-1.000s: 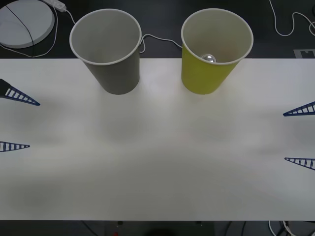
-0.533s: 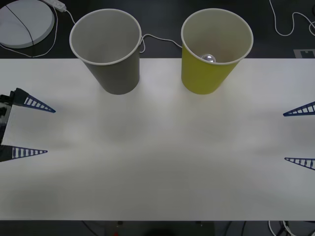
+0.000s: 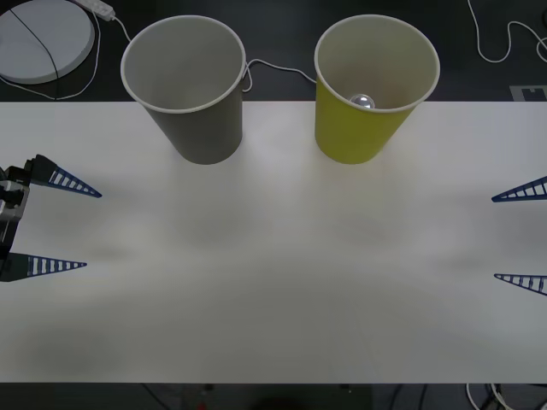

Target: Put the can into the green bin and the plastic bottle into the gray bin

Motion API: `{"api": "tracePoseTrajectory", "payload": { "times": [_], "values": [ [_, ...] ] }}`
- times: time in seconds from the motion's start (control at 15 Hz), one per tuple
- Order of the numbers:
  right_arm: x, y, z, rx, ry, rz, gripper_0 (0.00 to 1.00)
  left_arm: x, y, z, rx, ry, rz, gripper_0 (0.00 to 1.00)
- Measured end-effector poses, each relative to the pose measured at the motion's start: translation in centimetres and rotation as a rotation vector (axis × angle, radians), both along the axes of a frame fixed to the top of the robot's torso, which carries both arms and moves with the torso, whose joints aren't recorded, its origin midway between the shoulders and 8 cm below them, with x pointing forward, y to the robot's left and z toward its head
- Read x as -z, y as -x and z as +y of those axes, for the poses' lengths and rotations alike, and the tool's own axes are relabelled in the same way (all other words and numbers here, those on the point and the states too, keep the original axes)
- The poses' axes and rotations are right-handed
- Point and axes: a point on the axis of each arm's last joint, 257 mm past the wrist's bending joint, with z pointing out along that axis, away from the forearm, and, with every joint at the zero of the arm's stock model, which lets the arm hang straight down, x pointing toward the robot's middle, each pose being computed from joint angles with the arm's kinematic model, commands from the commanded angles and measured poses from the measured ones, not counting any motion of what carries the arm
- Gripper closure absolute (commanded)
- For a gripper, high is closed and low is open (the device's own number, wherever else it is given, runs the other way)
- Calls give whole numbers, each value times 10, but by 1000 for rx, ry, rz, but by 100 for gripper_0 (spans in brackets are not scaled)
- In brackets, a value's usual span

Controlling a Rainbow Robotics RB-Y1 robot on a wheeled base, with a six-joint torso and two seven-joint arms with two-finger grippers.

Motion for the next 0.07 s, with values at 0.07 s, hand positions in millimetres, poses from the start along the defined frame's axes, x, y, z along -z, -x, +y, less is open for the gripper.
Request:
{"api": "tracePoseTrajectory", "payload": {
  "times": [0.07],
  "values": [
    [0,0,0,0,0,0,0,0,0,0,0,0,0,0]
  ]
}}
